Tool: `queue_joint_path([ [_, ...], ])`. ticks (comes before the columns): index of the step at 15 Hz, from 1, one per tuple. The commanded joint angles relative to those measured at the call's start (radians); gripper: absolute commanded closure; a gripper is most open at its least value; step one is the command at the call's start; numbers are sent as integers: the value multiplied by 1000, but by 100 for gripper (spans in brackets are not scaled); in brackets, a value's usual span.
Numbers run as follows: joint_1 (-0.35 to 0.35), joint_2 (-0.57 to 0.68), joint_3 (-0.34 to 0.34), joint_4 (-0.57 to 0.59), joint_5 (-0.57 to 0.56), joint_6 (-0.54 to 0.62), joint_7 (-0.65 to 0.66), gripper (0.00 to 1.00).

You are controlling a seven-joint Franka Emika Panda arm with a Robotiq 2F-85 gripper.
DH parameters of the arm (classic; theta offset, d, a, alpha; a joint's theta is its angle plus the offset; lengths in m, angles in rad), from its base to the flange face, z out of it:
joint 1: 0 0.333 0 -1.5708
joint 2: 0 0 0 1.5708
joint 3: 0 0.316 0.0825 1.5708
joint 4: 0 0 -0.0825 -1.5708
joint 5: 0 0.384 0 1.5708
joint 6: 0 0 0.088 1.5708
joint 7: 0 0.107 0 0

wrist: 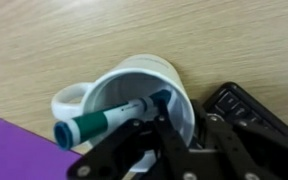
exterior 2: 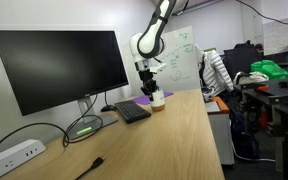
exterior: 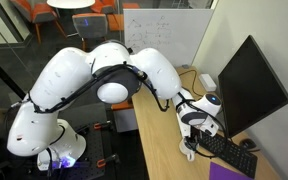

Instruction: Move the mug to the left

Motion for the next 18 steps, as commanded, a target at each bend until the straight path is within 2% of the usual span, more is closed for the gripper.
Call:
queue_joint_path([
  [1, 20, 12, -19, 32, -18, -40, 32, 100],
  [7, 68, -29, -52, -15, -46, -13, 89, 97],
  [9, 73, -72, -38, -52, -41, -16, 75, 97],
  [14, 131, -252, -12, -228, -67, -25, 65, 97],
  [18, 185, -379, 35, -399, -88, 23, 88, 97],
])
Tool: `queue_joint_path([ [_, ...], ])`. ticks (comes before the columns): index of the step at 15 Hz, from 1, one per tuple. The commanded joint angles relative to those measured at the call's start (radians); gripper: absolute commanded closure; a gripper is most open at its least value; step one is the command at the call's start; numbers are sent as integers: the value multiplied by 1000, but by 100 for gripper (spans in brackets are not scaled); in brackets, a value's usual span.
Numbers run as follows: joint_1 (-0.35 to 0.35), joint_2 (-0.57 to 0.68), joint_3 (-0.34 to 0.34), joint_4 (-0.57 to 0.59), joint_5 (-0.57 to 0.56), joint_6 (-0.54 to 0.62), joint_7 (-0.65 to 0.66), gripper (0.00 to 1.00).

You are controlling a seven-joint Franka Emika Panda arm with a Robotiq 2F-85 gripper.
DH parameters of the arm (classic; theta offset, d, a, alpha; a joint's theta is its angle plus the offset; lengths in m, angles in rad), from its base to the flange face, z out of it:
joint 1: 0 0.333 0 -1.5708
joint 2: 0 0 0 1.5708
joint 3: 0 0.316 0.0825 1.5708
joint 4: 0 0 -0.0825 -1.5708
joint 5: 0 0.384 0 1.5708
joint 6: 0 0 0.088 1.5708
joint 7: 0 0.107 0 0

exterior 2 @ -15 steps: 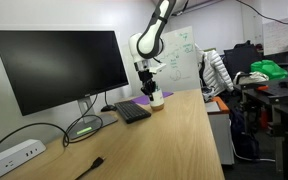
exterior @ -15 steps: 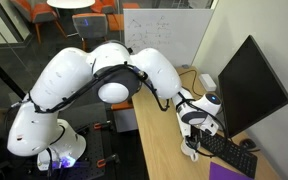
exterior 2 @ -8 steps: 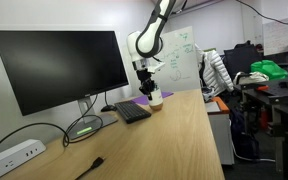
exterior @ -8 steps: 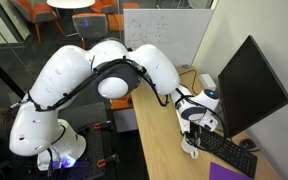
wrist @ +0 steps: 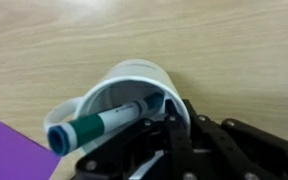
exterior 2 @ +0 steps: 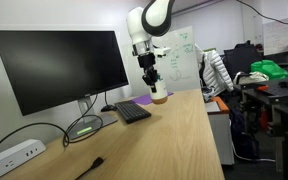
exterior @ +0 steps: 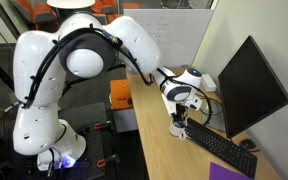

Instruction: Move the mug to the left

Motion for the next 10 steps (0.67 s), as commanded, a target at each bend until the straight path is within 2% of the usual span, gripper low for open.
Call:
queue_joint_path([
  [1, 33, -124, 36, -161, -32, 53, 39, 97],
  [7, 90, -163, 148, -290, 4, 202, 67, 97],
  [10, 99, -140, 187, -313, 12, 259, 24, 97],
])
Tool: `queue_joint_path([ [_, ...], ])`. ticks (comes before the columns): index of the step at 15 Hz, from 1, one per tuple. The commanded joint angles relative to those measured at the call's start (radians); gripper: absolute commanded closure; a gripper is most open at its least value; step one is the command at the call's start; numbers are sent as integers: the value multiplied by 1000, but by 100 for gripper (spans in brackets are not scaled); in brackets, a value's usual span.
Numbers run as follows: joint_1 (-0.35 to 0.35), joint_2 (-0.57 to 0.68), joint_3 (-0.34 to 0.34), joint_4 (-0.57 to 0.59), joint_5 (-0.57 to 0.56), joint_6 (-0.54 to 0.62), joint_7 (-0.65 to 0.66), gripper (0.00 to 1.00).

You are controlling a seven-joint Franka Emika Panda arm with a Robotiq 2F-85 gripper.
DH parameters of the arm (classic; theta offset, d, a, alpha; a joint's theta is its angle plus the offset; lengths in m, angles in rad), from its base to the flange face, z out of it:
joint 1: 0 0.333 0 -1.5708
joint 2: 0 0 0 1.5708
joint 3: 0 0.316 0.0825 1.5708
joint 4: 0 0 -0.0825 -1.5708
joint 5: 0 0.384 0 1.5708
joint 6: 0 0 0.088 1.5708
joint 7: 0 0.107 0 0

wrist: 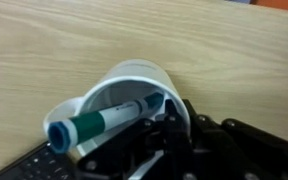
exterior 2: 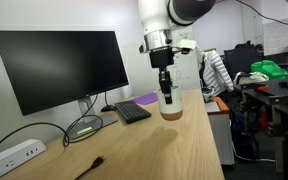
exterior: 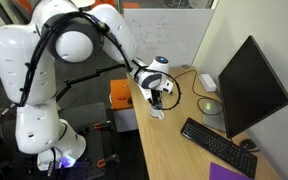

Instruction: Move the mug to the left

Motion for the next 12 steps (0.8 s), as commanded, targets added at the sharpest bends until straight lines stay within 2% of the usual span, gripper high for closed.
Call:
queue_joint_path([
  [1, 0, -2, 23, -36, 8, 65, -31, 97],
  [9, -14, 23, 37, -66, 27, 119, -78, 97],
  [12, -9, 40, 25, -78, 12, 193, -88, 97],
])
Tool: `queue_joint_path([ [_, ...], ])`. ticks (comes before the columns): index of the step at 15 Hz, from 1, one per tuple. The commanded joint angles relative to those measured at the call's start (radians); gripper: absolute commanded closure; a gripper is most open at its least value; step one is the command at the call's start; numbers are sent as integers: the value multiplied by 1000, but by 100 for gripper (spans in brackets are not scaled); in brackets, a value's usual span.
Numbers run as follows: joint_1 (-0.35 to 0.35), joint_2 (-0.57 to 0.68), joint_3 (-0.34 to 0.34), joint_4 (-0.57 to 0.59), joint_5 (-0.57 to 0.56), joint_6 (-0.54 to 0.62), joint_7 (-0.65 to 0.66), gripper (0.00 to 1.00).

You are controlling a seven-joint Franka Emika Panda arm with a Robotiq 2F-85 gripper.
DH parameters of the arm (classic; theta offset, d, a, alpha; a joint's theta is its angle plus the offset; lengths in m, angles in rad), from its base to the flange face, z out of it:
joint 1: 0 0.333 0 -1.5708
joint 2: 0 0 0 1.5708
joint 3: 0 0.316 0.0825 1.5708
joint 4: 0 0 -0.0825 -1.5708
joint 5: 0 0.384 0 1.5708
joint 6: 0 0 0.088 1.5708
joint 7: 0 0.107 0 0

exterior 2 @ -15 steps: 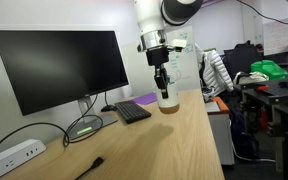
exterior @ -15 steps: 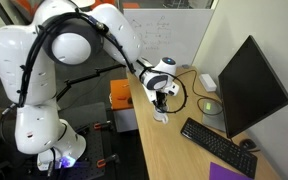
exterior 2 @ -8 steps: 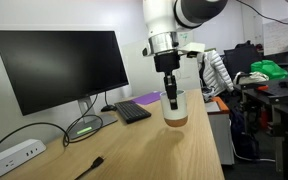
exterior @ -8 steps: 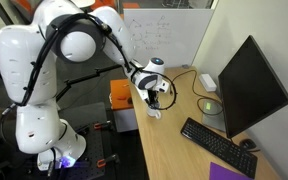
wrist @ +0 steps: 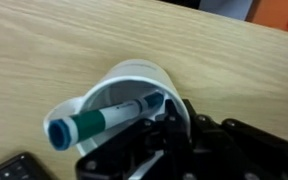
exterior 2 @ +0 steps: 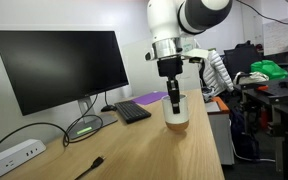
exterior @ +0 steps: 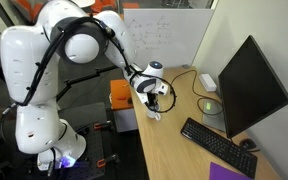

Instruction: Move the mug to the left

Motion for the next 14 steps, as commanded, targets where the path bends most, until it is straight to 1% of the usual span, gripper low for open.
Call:
queue_joint_path([
  [1, -6, 5, 0, -23, 5, 99, -31, 97],
  [2, -5, 12, -1, -26, 6, 123, -30, 97],
  [3, -3, 18, -3, -26, 10, 128, -25, 65],
  [4, -7, 23, -2, -29, 9, 143, -35, 64],
  [5, -6, 24, -4, -30, 8, 148, -36, 58],
  [6, -13, 16, 2, -33, 14, 141, -44, 50],
  [7, -5, 4, -8, -37, 4, 129, -38, 43],
  [8, 14, -22, -30, -43, -16, 92, -19, 35],
  [9, 14, -49, -34, -54, -21, 80, -21, 28],
  [10, 3, -84, -23, -60, -13, 43, -34, 19],
  [11, 8, -117, -32, -68, -22, 18, -24, 13],
  [13, -22, -198, 0, -79, 6, -63, -61, 0],
  [14, -21, -237, -4, -79, -2, -102, -61, 0],
])
